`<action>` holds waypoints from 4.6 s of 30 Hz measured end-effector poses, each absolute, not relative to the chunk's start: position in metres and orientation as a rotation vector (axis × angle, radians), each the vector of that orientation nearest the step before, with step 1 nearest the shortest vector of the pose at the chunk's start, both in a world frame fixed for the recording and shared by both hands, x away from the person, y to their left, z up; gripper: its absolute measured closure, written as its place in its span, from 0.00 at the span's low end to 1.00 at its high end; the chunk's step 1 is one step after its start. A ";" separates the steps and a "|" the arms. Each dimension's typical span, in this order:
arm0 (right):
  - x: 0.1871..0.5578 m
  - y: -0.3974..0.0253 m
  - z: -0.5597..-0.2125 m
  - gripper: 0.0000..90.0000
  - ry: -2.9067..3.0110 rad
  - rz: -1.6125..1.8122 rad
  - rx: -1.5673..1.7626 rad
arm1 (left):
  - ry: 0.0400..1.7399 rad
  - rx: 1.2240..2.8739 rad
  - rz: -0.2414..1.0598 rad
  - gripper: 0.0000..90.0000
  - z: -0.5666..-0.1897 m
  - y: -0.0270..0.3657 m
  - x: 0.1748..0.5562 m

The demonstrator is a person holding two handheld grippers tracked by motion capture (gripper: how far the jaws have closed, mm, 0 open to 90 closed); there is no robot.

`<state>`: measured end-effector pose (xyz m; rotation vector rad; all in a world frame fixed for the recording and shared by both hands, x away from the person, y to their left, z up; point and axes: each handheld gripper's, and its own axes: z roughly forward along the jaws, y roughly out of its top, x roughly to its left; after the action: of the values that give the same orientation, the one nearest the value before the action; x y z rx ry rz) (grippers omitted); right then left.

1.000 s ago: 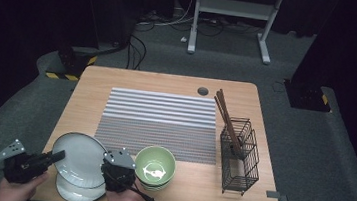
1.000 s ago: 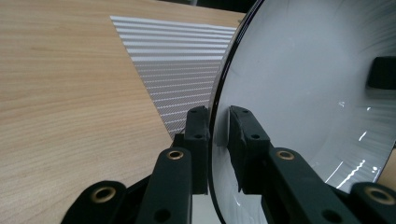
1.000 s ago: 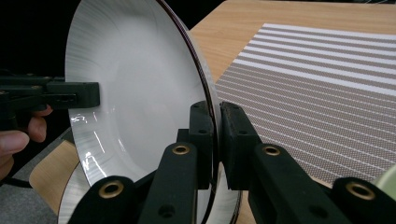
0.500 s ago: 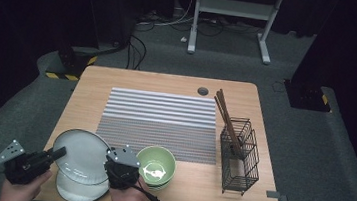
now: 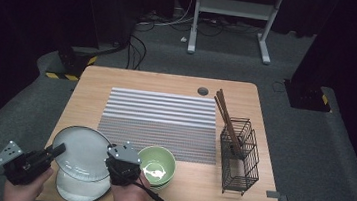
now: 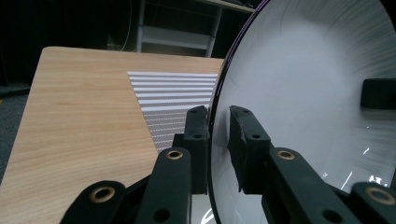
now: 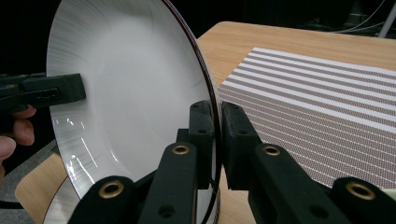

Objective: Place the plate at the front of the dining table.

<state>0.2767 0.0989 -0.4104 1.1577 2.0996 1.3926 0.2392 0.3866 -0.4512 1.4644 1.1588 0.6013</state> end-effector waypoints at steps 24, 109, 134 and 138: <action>0.287 0.077 -0.387 0.92 2.077 1.463 1.075 | 1.117 1.440 0.734 0.87 -0.417 0.362 0.238; 0.378 -0.024 -0.364 0.90 1.917 1.473 1.062 | 1.061 1.514 0.823 0.88 -0.377 0.249 0.339; 0.409 -0.038 -0.385 0.90 1.892 1.445 1.110 | 1.074 1.557 0.837 0.87 -0.393 0.231 0.376; 0.412 -0.039 -0.391 0.90 1.899 1.435 1.117 | 1.082 1.568 0.828 0.87 -0.400 0.230 0.380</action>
<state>0.4121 -0.0392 -0.3908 1.1169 1.8994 1.4350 0.3801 0.2303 -0.3997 1.5681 1.0822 0.8282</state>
